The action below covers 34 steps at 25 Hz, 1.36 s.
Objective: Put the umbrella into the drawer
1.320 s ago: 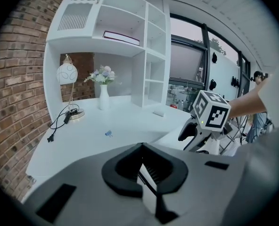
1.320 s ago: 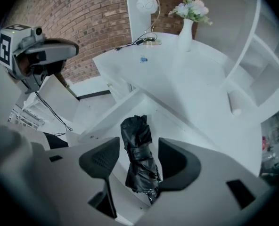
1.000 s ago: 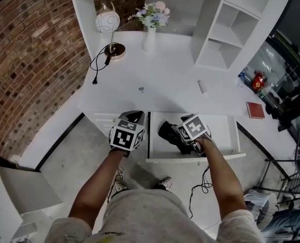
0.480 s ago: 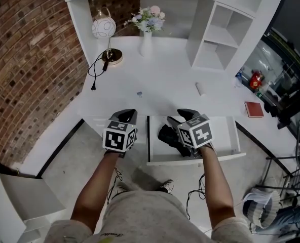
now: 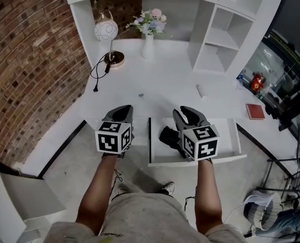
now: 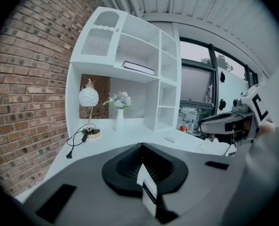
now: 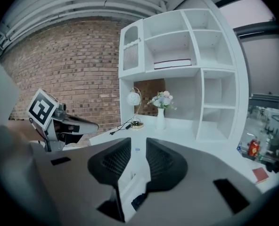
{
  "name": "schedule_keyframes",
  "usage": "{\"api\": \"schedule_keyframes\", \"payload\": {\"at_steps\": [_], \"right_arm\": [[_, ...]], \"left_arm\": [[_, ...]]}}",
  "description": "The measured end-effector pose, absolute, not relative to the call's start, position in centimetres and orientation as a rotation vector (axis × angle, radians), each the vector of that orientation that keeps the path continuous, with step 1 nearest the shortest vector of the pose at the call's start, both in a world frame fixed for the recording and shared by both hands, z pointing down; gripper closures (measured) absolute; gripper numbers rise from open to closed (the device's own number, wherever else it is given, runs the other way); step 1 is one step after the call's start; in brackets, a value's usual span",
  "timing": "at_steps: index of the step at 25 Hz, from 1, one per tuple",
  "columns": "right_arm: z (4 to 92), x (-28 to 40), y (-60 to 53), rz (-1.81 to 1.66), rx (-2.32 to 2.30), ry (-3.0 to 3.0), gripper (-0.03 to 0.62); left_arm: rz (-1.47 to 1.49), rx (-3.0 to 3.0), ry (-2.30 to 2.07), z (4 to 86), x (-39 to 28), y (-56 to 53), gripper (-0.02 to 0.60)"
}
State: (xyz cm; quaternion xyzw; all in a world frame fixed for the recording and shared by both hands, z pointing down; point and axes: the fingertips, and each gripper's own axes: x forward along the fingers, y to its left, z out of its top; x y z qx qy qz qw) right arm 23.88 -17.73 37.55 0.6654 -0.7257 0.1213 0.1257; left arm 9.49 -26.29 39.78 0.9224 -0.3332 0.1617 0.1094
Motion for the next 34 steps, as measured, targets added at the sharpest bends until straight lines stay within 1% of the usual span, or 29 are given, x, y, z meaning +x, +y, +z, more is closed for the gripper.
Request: {"api": "schedule_keyframes", "payload": {"at_steps": [4, 9, 20, 34], "right_arm": [[36.8, 23.7, -17.5, 0.321, 1.975, -2.114, 0.553], [36.3, 23.5, -17.4, 0.286, 1.986, -2.12, 0.589], [36.3, 22.9, -17.7, 0.337, 1.993, -2.165, 0.59], [36.6, 23.2, -17.9, 0.345, 1.982, -2.161, 0.59]], "left_arm": [[0.494, 2.755, -0.978, 39.3, 9.5, -25.5, 0.588], [0.493, 2.749, -0.976, 39.6, 9.0, -25.3, 0.588], [0.485, 2.742, -0.985, 39.4, 8.0, -25.9, 0.588], [0.491, 2.738, -0.969, 39.9, 8.6, -26.2, 0.588]]}}
